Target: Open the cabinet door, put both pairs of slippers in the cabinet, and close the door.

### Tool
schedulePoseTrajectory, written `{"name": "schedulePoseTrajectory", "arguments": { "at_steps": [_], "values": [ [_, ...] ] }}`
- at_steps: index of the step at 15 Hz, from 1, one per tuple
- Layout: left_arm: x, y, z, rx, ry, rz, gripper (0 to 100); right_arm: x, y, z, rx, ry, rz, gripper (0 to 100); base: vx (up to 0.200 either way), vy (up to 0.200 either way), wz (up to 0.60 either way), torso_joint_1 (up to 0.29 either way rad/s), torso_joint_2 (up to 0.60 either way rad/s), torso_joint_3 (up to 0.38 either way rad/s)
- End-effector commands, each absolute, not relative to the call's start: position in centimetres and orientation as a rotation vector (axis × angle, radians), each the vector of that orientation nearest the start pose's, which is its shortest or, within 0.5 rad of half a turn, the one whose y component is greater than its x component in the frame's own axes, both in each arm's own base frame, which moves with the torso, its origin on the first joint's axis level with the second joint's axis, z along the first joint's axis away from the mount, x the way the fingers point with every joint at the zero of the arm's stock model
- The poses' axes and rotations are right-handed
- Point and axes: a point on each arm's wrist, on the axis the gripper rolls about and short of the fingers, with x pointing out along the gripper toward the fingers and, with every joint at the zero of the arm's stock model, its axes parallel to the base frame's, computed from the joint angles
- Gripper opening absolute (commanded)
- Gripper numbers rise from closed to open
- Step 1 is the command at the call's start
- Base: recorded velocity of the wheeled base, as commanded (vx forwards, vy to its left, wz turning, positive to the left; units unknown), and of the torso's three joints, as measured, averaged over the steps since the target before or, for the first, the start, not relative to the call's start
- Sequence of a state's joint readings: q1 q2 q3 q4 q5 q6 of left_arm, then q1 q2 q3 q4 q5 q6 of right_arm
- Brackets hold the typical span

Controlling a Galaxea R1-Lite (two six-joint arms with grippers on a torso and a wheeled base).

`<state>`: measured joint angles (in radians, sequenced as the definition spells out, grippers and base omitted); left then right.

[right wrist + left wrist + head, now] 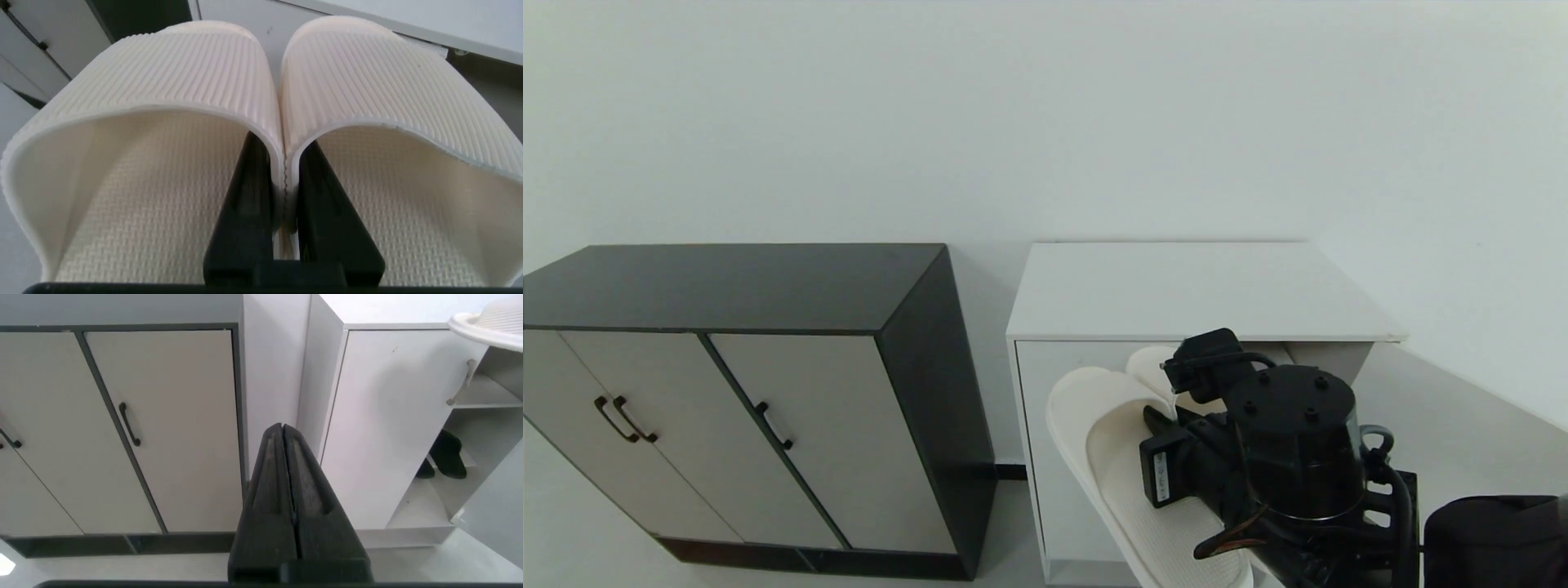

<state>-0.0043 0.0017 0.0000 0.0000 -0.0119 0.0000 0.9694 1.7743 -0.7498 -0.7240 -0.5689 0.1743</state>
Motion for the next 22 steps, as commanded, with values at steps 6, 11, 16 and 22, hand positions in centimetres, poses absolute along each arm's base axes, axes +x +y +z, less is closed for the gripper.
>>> {"name": "schedulePoseTrajectory", "arguments": {
  "at_steps": [6,11,16,22],
  "values": [
    [-2.27,-0.02,7.55,0.0,0.002,-0.017,0,18.67,24.82,15.31,-0.038,0.255,0.374,0,0.0,-0.2,0.0,0.002,0.0,0.001],
    [-2.27,-0.02,7.55,0.0,0.002,-0.017,0,18.67,24.74,15.2,-0.04,0.259,0.372,0,0.0,-0.2,0.0,0.002,0.0,-0.001],
    [-2.27,-0.02,7.55,0.0,0.002,-0.017,0,18.9,24.57,15.11,-0.042,0.261,0.362,0,0.0,-0.16,0.0,0.002,0.0,0.002],
    [-2.27,-0.02,7.55,-0.002,0.002,-0.017,0,19.45,24.18,14.57,-0.045,0.257,0.336,0,0.0,0.0,0.0,0.0,0.0,0.0]
  ]
}}
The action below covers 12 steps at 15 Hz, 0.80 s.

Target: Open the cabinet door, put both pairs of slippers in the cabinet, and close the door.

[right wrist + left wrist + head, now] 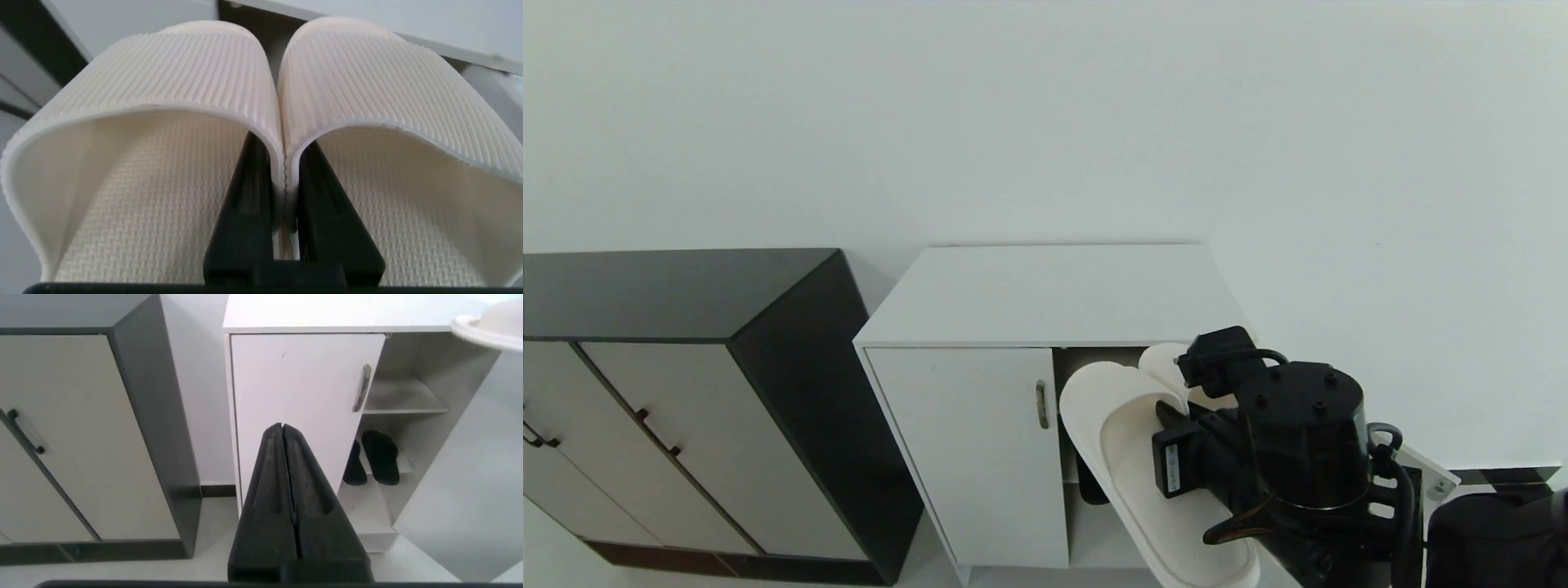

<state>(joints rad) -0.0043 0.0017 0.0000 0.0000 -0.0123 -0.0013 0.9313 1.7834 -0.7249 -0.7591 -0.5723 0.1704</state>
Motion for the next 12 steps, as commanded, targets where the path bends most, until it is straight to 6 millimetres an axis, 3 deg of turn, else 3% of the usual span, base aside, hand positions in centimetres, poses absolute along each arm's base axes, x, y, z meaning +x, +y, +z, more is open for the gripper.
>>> {"name": "schedulePoseTrajectory", "arguments": {
  "at_steps": [1,4,12],
  "values": [
    [-2.27,-0.02,7.55,-0.002,0.002,-0.017,0,19.47,24.21,14.55,-0.044,0.255,0.336,0,0.0,0.0,0.0,0.0,0.0,0.0],
    [-2.27,-0.02,7.55,-0.002,0.002,-0.017,0,19.5,24.25,14.38,-0.047,0.259,0.336,0,0.0,0.0,0.0,-0.086,0.18,0.104],
    [-2.27,-0.02,7.55,-0.002,0.002,-0.017,0,19.59,24.29,14.11,-0.046,0.258,0.335,0,0.0,0.0,0.0,-0.219,0.53,0.305]
  ]
}}
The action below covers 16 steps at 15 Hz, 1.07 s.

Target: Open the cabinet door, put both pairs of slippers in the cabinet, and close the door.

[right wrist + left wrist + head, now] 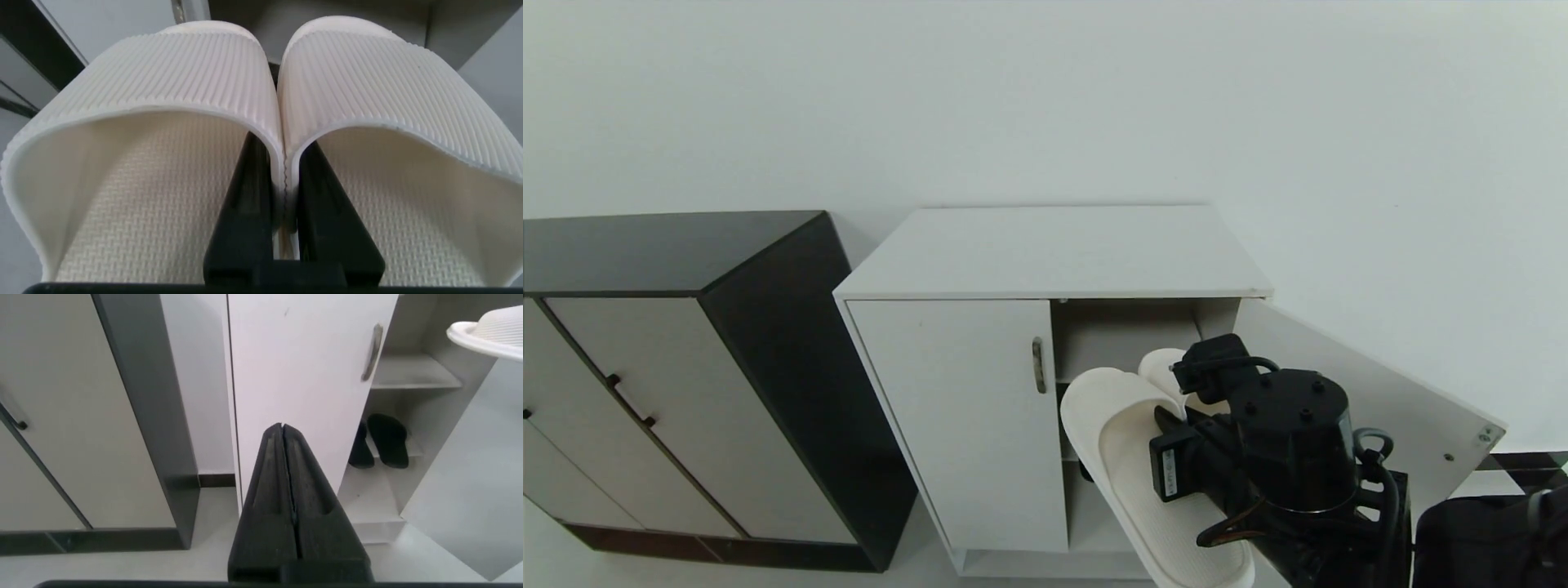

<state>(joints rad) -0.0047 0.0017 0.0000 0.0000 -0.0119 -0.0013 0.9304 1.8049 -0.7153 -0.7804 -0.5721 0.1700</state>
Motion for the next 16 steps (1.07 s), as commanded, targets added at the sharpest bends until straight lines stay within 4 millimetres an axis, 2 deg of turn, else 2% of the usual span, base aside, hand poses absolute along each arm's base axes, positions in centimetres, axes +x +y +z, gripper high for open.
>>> {"name": "schedulePoseTrajectory", "arguments": {
  "at_steps": [1,9,16],
  "values": [
    [-2.27,-0.02,7.55,-0.002,0.002,-0.015,0,19.55,24.32,14.11,-0.046,0.258,0.336,0,0.0,0.0,0.0,-0.207,0.52,0.305],
    [-2.27,-0.02,7.55,-0.002,0.002,-0.017,0,19.57,24.35,13.78,-0.053,0.263,0.336,0,0.0,0.0,0.0,-0.187,0.5,0.321],
    [-2.27,-0.02,7.55,-0.002,0.002,-0.017,0,19.55,24.31,13.72,-0.054,0.264,0.336,0,0.0,0.0,0.0,-0.127,0.46,0.333]
  ]
}}
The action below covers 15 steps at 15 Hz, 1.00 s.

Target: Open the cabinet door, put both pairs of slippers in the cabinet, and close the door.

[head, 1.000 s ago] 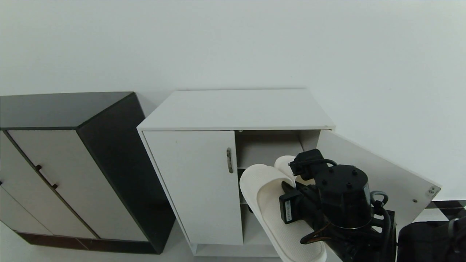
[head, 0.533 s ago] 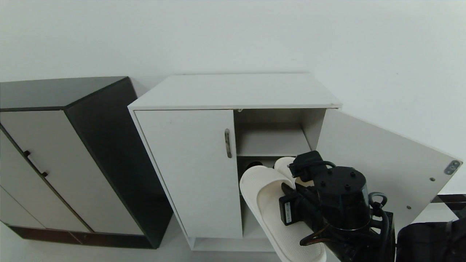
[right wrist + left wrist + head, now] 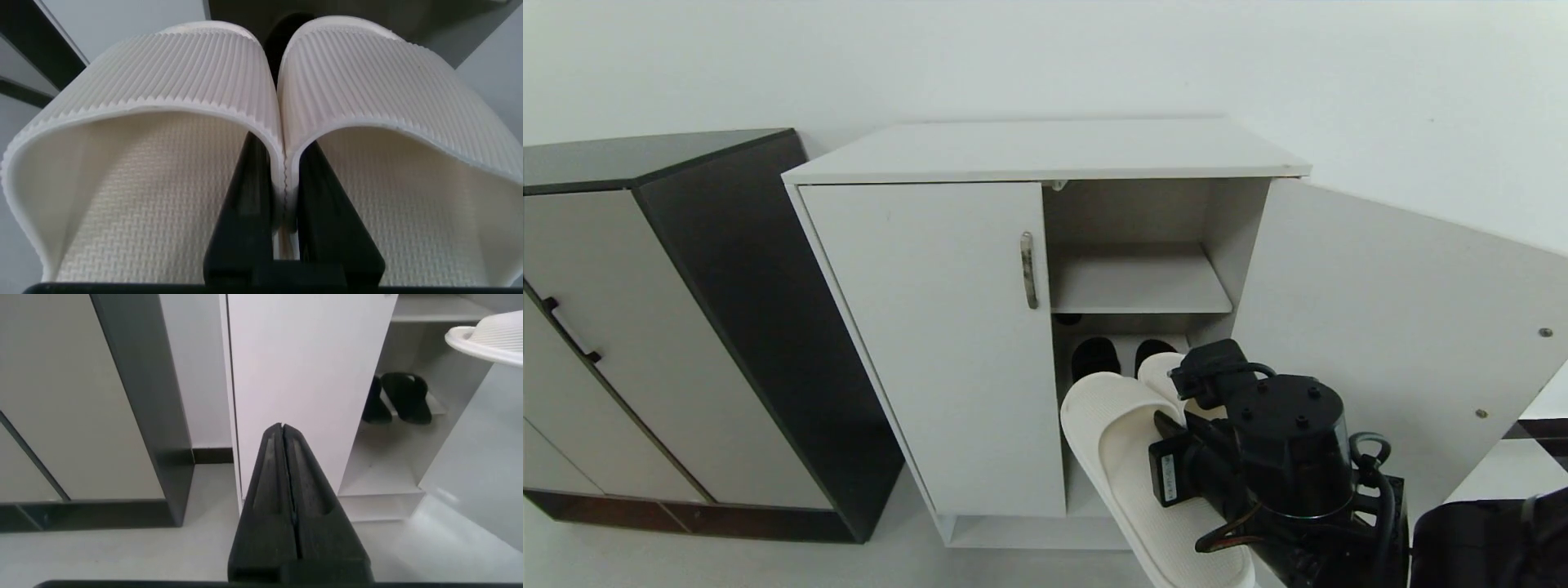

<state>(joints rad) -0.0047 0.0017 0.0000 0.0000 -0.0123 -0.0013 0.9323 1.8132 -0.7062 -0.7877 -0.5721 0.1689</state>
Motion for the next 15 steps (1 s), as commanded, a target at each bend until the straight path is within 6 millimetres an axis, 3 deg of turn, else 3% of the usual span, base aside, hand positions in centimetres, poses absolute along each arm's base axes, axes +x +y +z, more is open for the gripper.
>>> {"name": "schedulePoseTrajectory", "arguments": {
  "at_steps": [1,7,13,15],
  "values": [
    [-2.27,-0.02,7.55,-0.002,0.002,-0.015,0,19.55,24.31,13.72,-0.054,0.264,0.336,0,0.0,0.0,0.0,-0.08,0.45,0.369],
    [-2.27,-0.02,7.55,-0.003,0.002,-0.015,0,19.59,24.45,13.47,-0.056,0.268,0.337,0,0.0,0.0,0.0,-0.038,0.4,0.357],
    [-2.27,-0.02,7.57,-0.003,0.0,-0.015,0,19.64,24.53,13.47,-0.038,0.241,0.347,0,0.0,0.0,0.0,0.001,0.04,0.028],
    [-2.27,-0.02,7.55,-0.003,0.002,-0.017,0,19.58,24.46,13.36,-0.034,0.235,0.349,0,0.0,0.0,-0.6,0.005,0.0,0.005]
  ]
}}
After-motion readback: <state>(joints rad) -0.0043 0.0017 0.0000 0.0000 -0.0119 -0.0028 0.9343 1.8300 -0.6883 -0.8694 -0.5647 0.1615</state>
